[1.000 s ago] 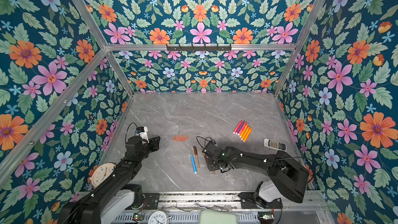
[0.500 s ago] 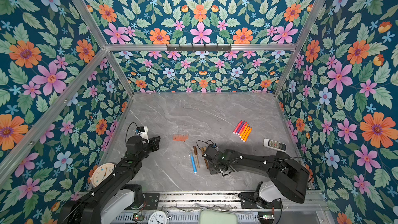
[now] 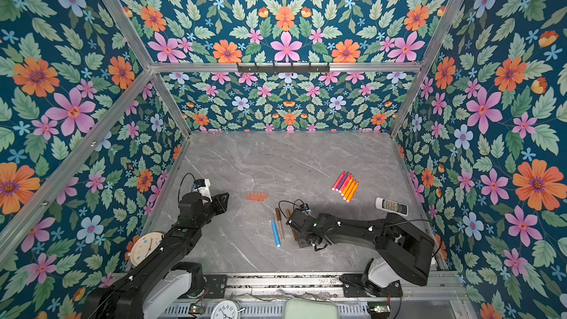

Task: Remove pen caps from pens
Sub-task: Pick up the pen from the bottom-center of the table, then open the pen cap on the pen.

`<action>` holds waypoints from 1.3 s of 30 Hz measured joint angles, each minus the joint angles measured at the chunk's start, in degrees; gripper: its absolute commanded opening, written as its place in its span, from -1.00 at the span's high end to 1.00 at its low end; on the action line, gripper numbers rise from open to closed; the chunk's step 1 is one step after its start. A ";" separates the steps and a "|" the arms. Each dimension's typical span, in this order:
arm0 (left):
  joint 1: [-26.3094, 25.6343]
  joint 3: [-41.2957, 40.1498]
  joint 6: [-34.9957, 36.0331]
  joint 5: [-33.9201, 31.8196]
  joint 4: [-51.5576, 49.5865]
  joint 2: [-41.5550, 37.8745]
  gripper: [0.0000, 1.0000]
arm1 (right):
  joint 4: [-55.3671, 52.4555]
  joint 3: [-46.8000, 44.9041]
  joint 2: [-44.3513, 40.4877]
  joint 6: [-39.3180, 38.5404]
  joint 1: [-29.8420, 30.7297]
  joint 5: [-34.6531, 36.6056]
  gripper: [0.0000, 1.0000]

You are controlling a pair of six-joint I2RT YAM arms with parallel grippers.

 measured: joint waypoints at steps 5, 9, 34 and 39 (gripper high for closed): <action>-1.16 2.93 -5.38 4.79 -1.60 -1.03 0.11 | -5.07 -0.39 -8.41 0.17 -0.39 1.40 1.00; -12.22 5.86 -11.17 7.02 -0.22 0.04 0.07 | -7.48 -0.15 -19.10 -2.19 -3.28 2.16 1.00; -43.45 17.44 -25.68 7.39 17.33 23.47 0.54 | 0.66 -0.57 -30.53 -10.88 -8.79 -24.04 1.00; -44.46 17.73 -27.26 8.39 20.04 23.98 1.00 | -0.07 -0.66 -30.21 -11.52 -8.79 -23.96 1.00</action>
